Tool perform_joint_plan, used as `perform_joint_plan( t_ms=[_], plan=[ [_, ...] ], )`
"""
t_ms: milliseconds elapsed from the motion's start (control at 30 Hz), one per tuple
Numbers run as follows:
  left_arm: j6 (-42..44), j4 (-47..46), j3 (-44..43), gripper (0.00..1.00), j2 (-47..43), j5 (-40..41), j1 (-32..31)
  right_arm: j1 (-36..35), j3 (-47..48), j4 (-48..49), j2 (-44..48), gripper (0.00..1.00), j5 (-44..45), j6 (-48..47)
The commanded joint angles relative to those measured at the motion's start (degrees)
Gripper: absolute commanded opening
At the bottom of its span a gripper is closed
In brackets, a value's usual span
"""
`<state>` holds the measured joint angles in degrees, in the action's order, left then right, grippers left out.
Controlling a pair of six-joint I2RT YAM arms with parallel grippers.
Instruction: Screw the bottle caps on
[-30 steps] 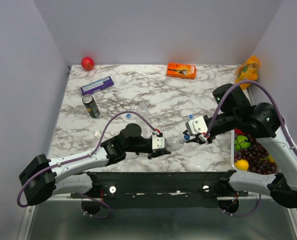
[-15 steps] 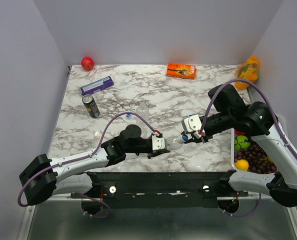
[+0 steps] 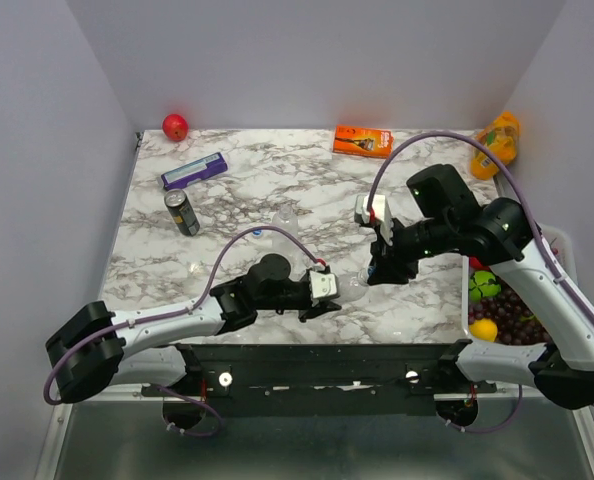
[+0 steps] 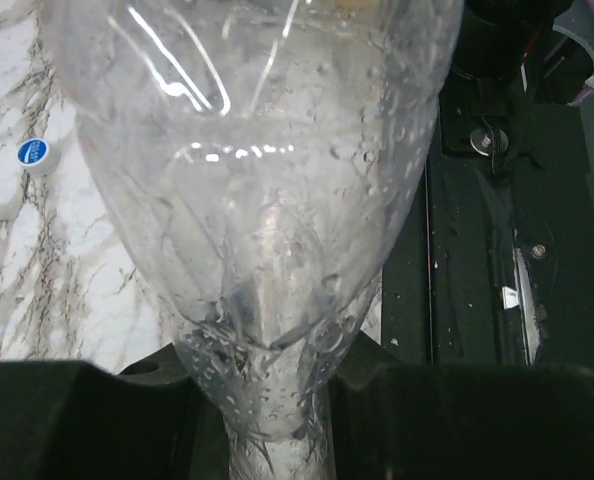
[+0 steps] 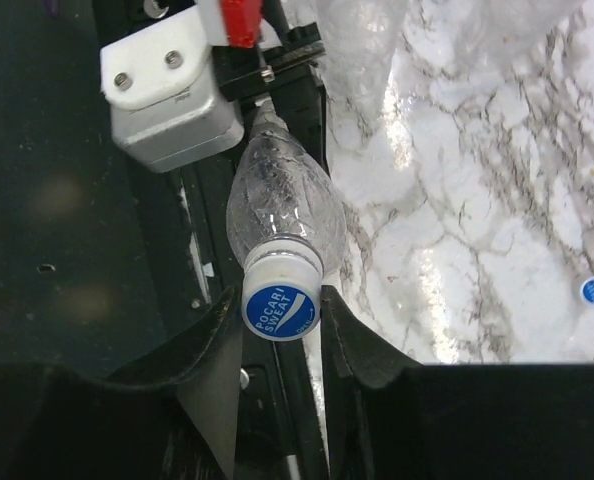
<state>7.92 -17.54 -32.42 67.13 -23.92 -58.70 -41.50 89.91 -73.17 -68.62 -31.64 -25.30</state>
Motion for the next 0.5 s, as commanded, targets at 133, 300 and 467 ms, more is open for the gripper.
perform_joint_plan(
  t_ms=[133, 300, 467],
  plan=[
    [-5.81, -12.78, -7.83, 0.0, 0.45, 8.19, -1.16, -0.78, -1.4, -0.22, -4.06, 0.0, 6.67, 20.28],
    [-5.46, -12.43, -8.0, 0.0, 0.28, 8.46, -1.33, 0.01, 0.7, -0.05, -6.35, 0.0, 8.78, 25.12],
    [-5.38, -10.5, -8.09, 0.0, 0.63, 8.45, -1.42, 2.47, 6.5, -0.05, -10.2, 0.01, 6.16, 29.95]
  ],
)
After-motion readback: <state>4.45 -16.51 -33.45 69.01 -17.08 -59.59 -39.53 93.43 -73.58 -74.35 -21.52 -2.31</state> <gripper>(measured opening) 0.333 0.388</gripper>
